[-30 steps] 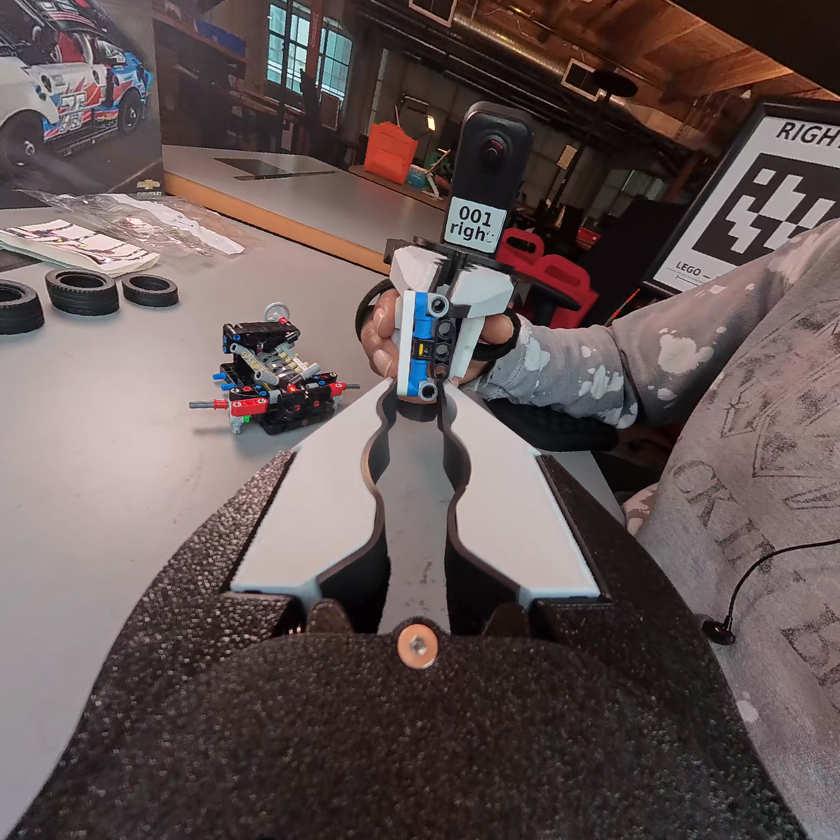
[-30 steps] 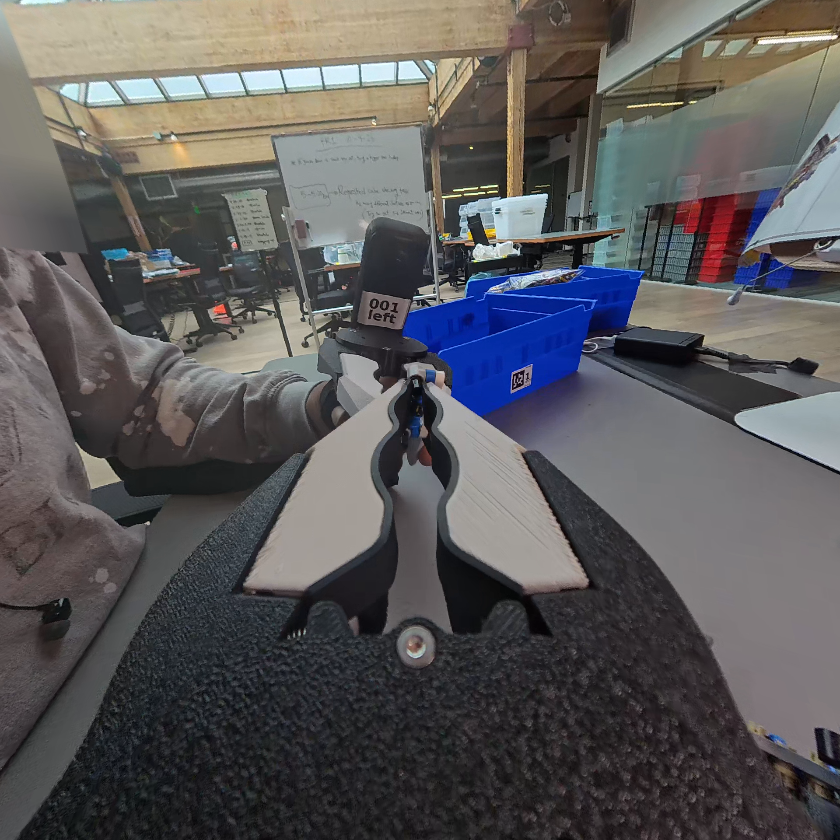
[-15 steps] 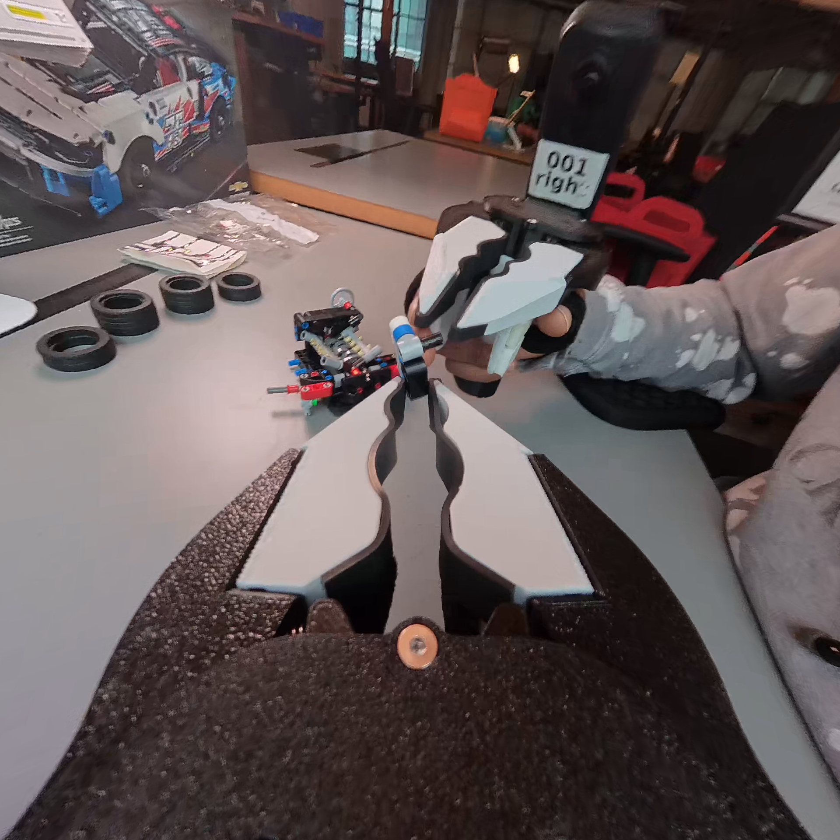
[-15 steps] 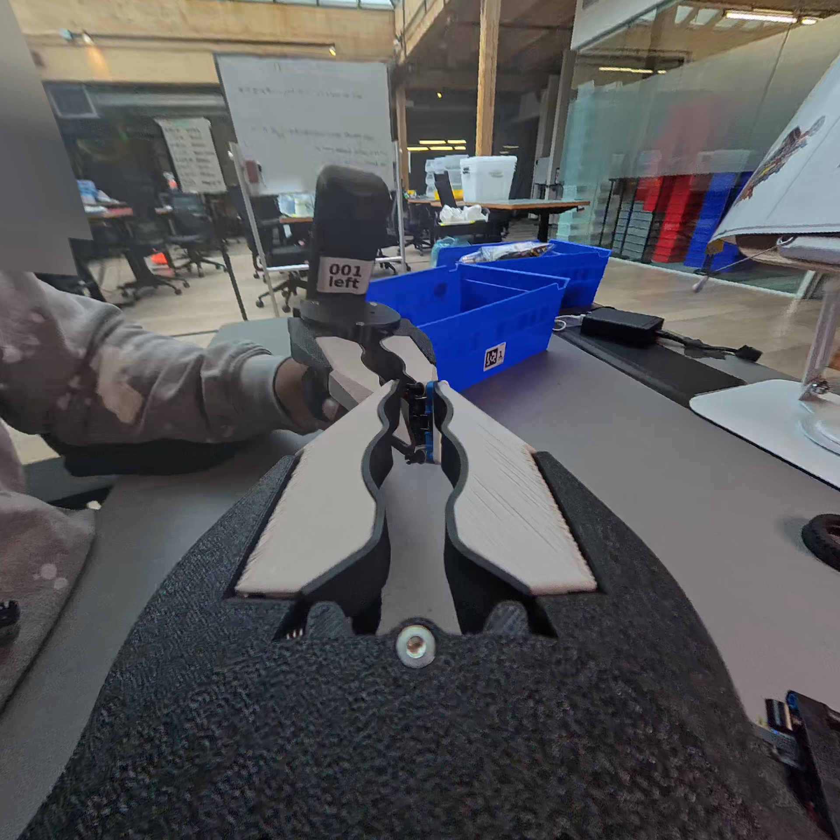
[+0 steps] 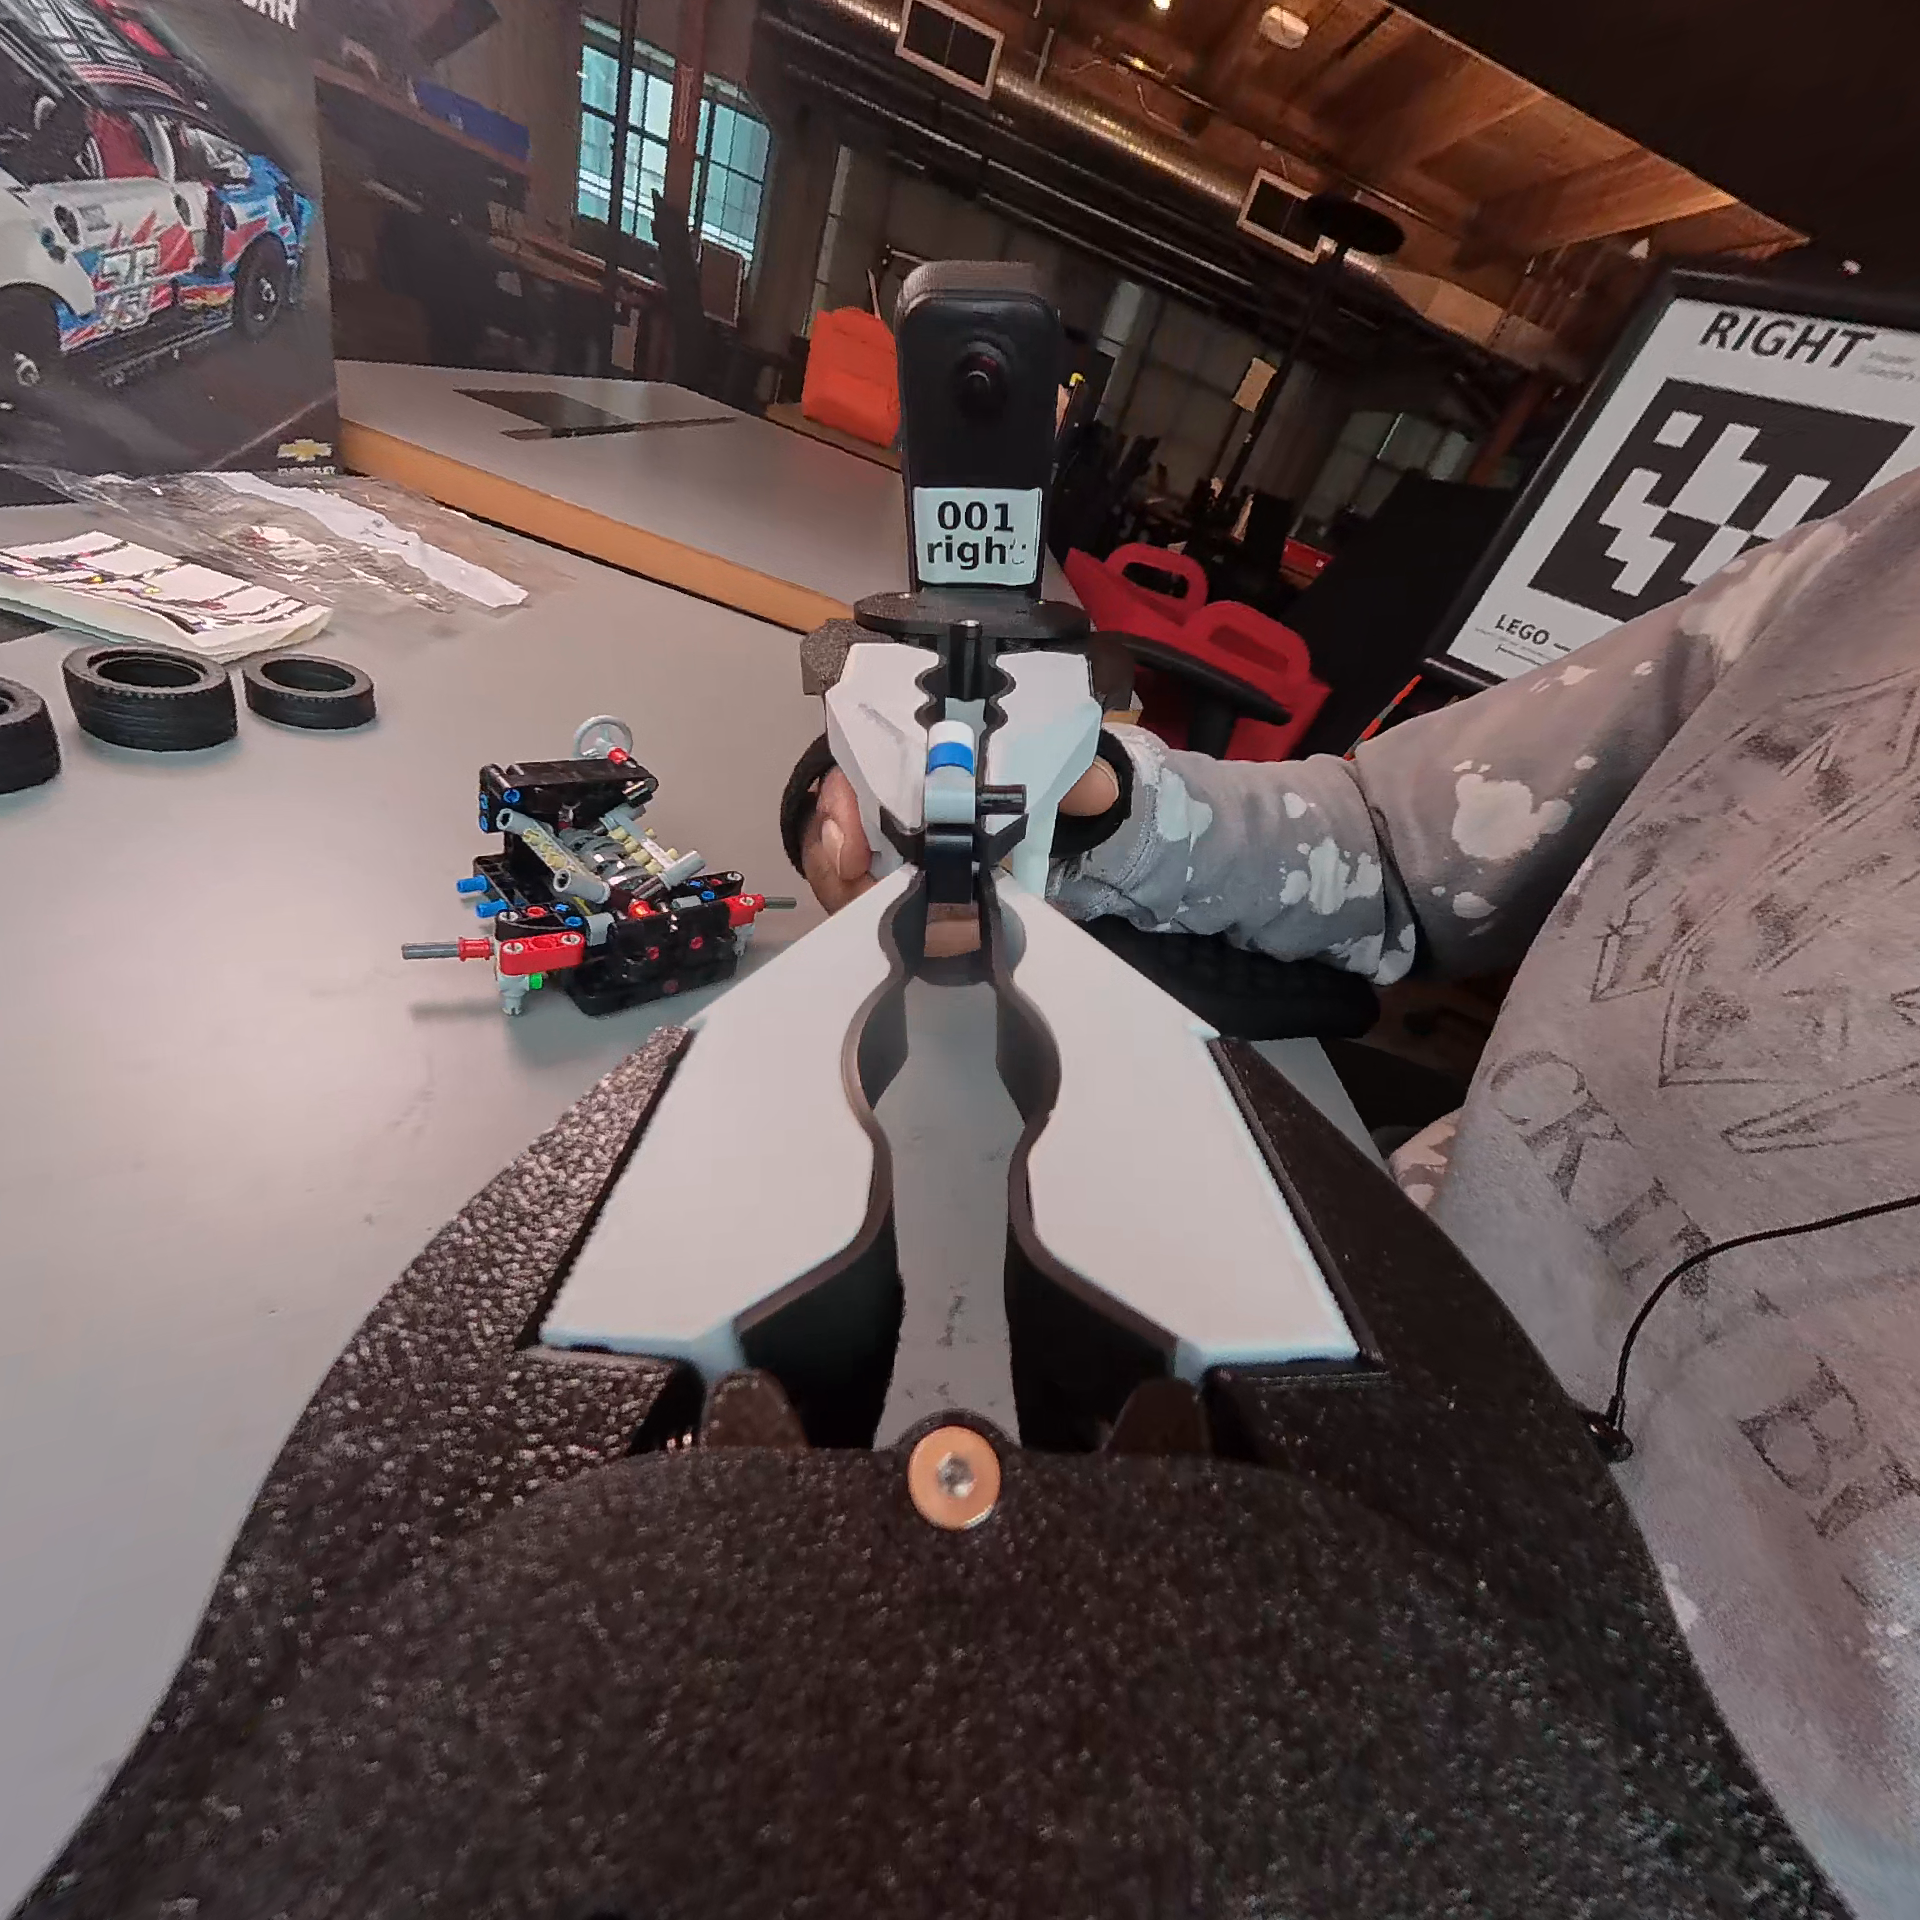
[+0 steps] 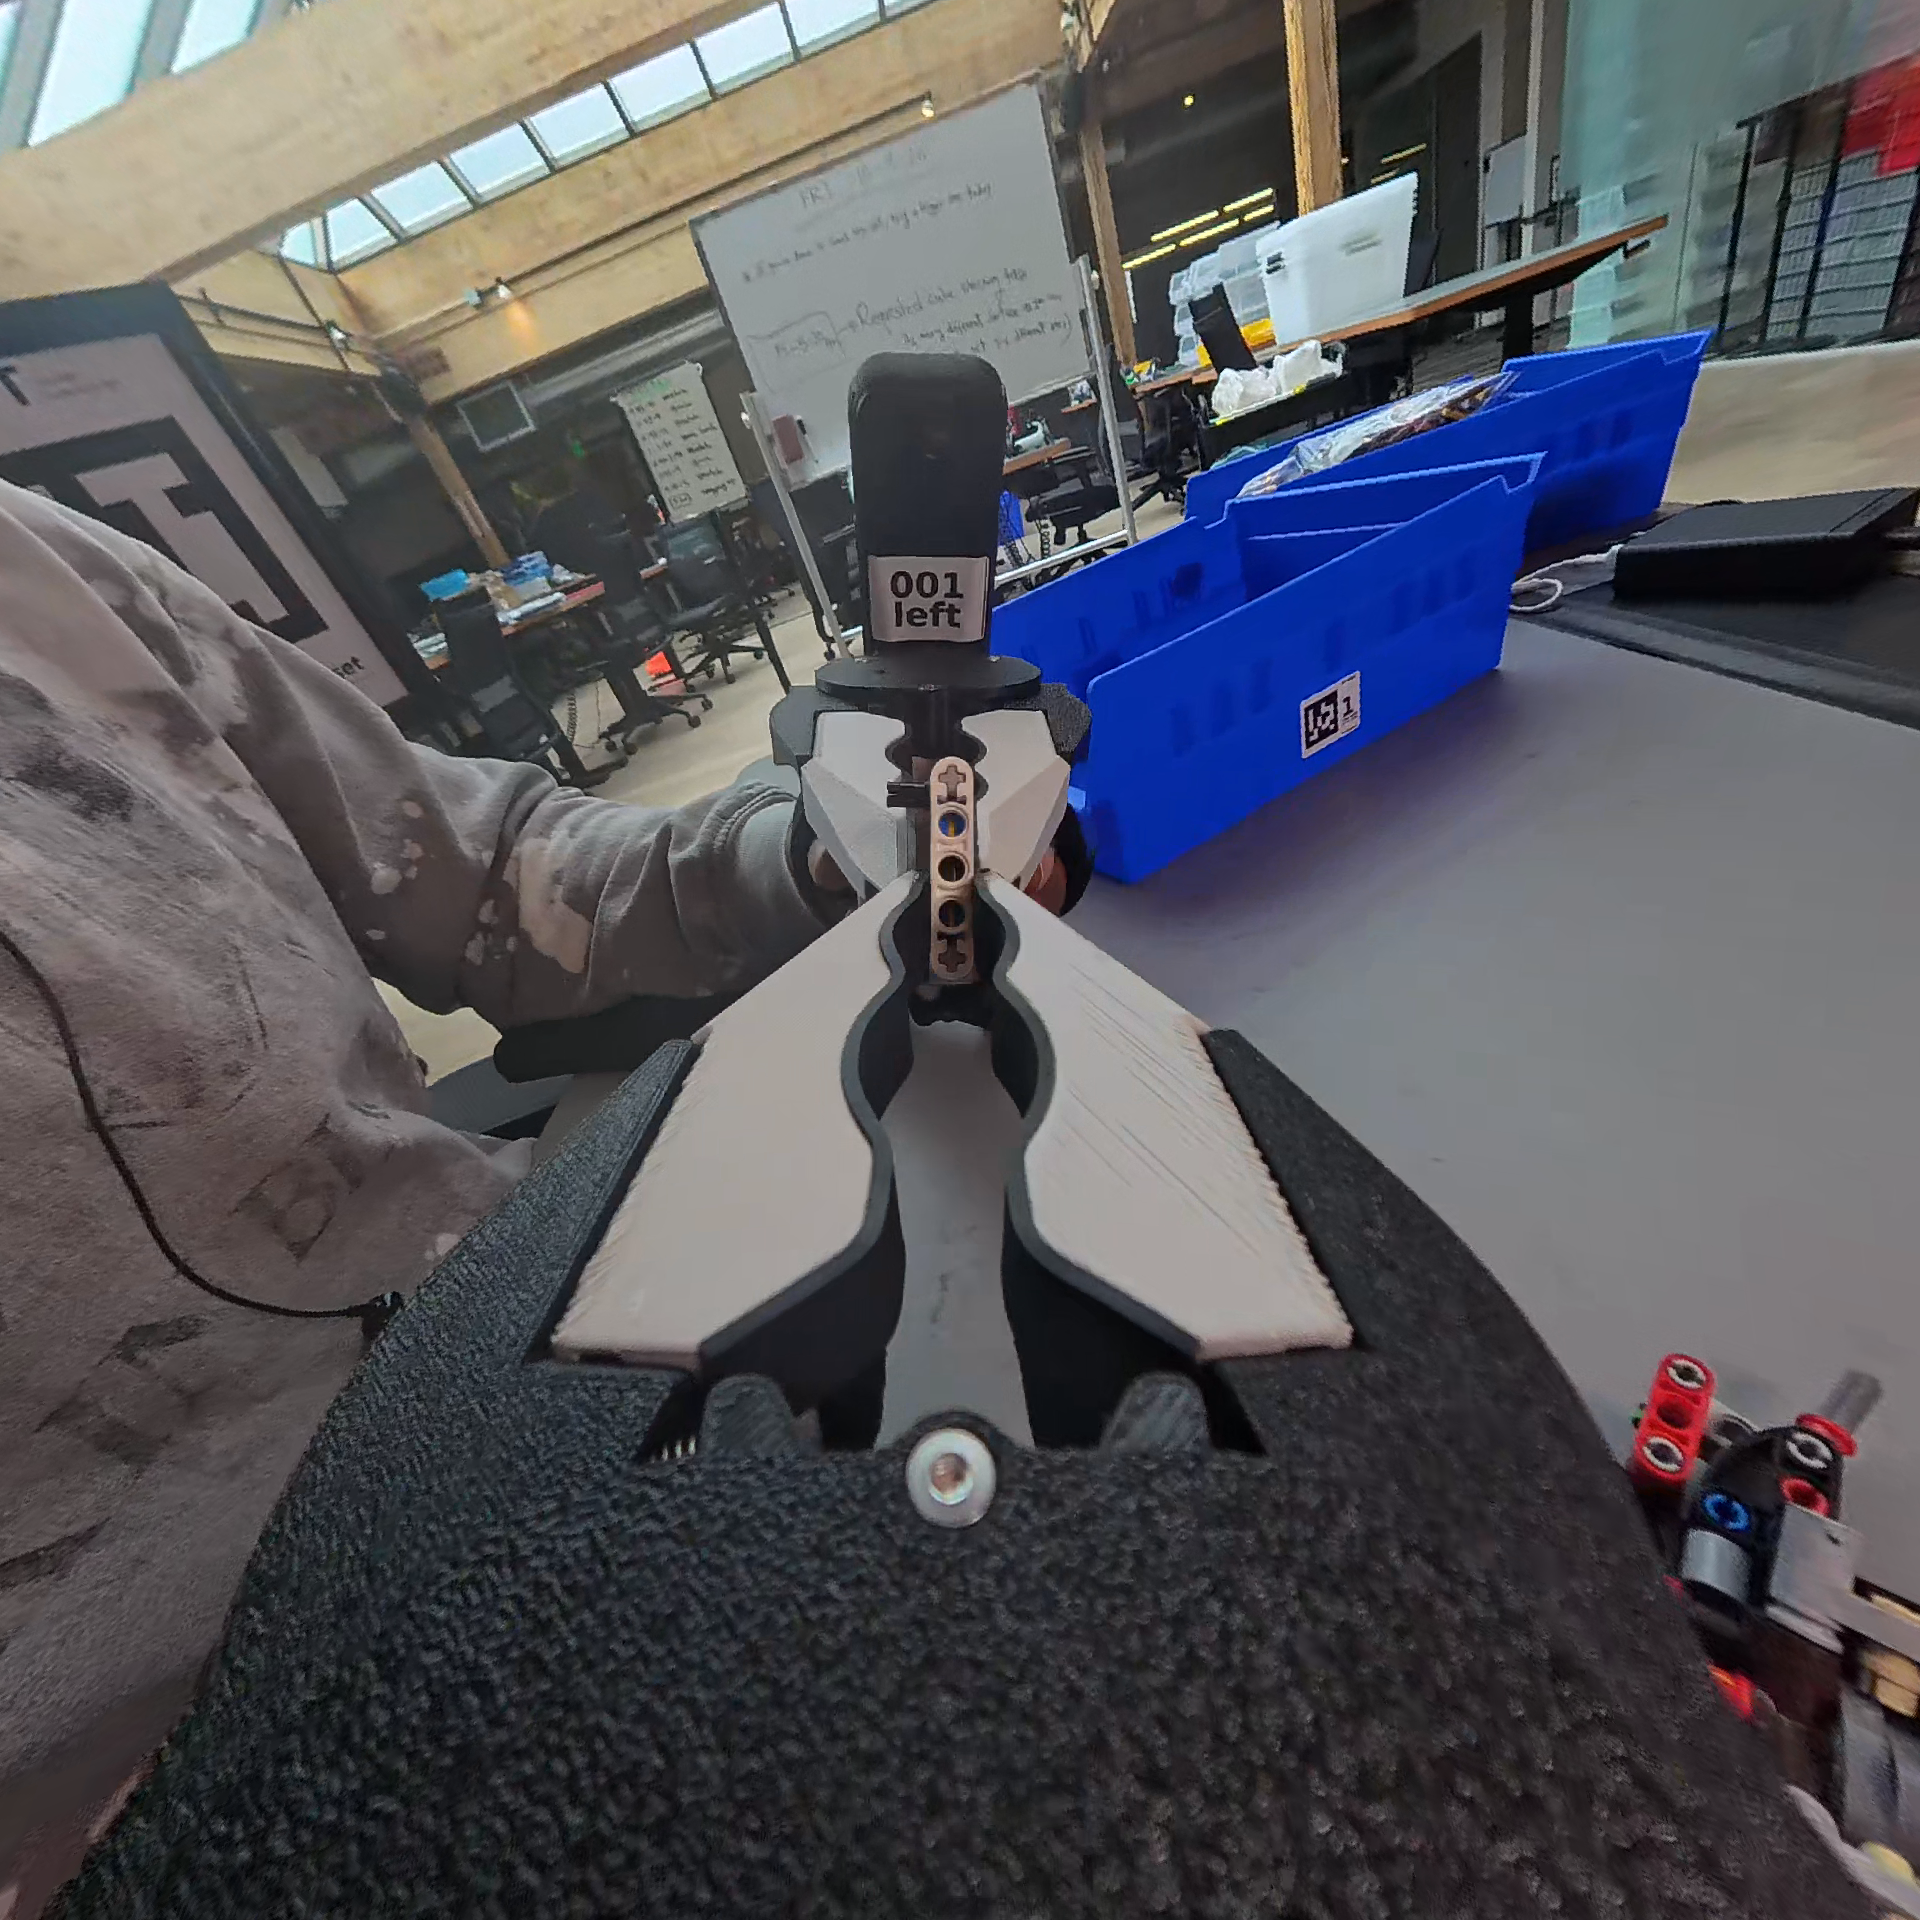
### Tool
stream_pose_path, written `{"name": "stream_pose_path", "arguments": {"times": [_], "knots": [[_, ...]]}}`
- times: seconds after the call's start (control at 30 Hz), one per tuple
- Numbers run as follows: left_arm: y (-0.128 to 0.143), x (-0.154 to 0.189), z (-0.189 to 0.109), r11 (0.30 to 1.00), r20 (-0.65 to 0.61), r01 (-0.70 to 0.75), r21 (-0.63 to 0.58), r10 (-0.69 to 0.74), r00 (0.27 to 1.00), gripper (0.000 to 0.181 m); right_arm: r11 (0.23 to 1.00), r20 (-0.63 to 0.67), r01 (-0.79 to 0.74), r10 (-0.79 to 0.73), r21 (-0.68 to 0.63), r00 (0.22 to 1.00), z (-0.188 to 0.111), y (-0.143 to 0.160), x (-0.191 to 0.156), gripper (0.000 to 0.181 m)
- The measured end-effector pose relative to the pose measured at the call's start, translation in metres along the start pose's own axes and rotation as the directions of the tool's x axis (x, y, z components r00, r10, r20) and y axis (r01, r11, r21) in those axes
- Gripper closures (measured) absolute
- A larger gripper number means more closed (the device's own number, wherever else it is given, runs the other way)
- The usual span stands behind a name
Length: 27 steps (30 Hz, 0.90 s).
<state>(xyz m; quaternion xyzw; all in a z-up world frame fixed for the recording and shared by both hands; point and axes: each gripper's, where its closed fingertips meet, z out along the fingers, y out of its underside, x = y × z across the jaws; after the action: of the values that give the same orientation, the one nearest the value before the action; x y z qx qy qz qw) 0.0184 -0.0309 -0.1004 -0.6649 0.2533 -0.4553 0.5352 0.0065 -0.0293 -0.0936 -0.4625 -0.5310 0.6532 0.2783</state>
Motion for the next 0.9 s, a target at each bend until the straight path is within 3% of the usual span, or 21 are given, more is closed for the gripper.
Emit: {"name": "stream_pose_path", "arguments": {"times": [0.37,0.47,0.57,0.63,0.73,0.9], "knots": [[-0.006,-0.006,-0.003,0.995,0.005,0.097,0.034,-0.097,0.995,0.174,0.997,-0.002,-0.068,0.068,0.035,0.998,0.000,-0.004,0.005,0.174],[0.000,-0.010,-0.003,0.999,0.045,0.047,-0.017,-0.046,0.998,0.173,0.999,-0.034,-0.031,0.031,-0.006,0.999,0.001,0.002,0.008,0.174],[-0.002,-0.021,-0.008,0.999,0.151,-0.039,-0.035,0.043,0.988,0.166,0.999,-0.147,0.030,-0.036,-0.039,0.988,-0.004,0.003,0.024,0.174],[-0.005,-0.027,-0.010,0.998,0.215,-0.050,-0.029,0.055,0.975,0.162,0.989,-0.255,0.119,-0.138,-0.087,0.957,-0.007,0.004,0.036,0.174],[-0.006,-0.040,-0.011,0.998,0.277,0.047,0.032,-0.054,0.959,0.163,0.951,-0.365,0.260,-0.304,-0.165,0.880,-0.004,0.005,0.044,0.174],[-0.011,-0.047,-0.016,0.981,0.265,0.146,0.129,-0.176,0.948,0.174,0.828,-0.467,0.450,-0.560,-0.334,0.684,-0.002,0.007,0.053,0.174]]}}
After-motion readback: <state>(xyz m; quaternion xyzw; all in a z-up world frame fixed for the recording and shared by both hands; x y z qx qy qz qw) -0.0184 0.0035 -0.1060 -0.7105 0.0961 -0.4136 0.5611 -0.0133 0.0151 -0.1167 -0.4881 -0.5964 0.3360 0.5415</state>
